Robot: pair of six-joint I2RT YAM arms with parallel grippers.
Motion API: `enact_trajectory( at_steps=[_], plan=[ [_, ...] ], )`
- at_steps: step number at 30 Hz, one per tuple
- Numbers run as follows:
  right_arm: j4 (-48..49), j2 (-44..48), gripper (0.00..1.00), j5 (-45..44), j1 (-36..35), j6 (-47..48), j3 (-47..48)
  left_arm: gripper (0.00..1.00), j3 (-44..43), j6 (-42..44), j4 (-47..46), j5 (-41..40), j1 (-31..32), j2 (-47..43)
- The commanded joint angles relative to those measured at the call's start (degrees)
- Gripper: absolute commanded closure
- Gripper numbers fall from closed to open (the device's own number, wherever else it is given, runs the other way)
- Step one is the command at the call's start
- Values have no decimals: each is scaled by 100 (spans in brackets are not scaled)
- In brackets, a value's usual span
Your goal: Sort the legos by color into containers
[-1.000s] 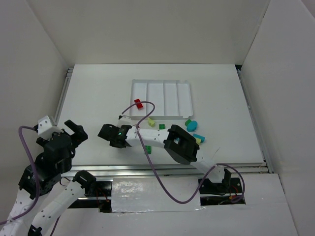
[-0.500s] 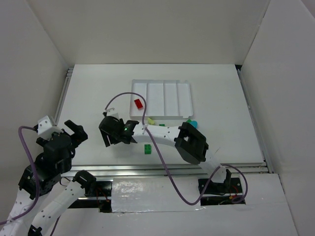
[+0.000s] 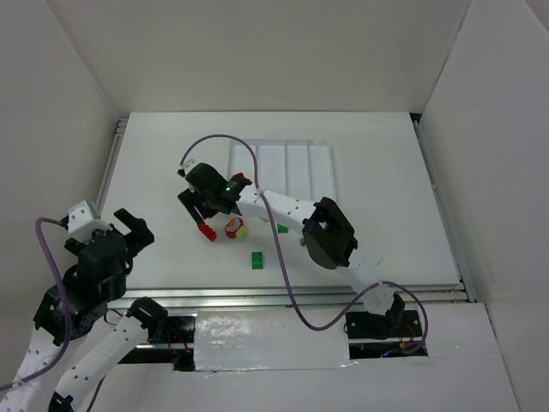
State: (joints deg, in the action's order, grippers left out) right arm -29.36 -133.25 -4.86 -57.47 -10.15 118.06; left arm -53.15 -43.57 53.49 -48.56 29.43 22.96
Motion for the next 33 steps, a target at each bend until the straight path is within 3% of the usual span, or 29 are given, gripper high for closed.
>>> enact_trajectory(
  at_steps=[1, 8, 18, 22, 23, 26, 29, 33],
  plan=[
    [-307, -219, 30, 451, -115, 251, 244, 0, -29, 86, -208, -14, 10, 77],
    [-25, -175, 35, 776, -150, -4, -240, 0, -20, 103, -225, 4, 1, 86],
    [-500, -693, 49, 495, -177, -154, 200, 0, -20, 112, -234, 13, 10, 86],
    [-404, -623, 69, 337, -185, -215, 112, 0, -29, 112, -234, 13, 10, 77],
    [-386, -562, 84, 346, -177, -224, 103, 0, -12, 121, -234, 13, 1, 68],
    [-325, -273, 92, 460, -211, -259, 77, 0, -12, 121, -234, 13, 1, 59],
    [-114, 305, 92, 460, -229, -303, -125, 0, -12, 121, -243, 13, 1, 51],
    [-261, 695, 93, -303, 146, -618, 259, 1, -20, 121, -243, 21, 1, 77]
  ],
)
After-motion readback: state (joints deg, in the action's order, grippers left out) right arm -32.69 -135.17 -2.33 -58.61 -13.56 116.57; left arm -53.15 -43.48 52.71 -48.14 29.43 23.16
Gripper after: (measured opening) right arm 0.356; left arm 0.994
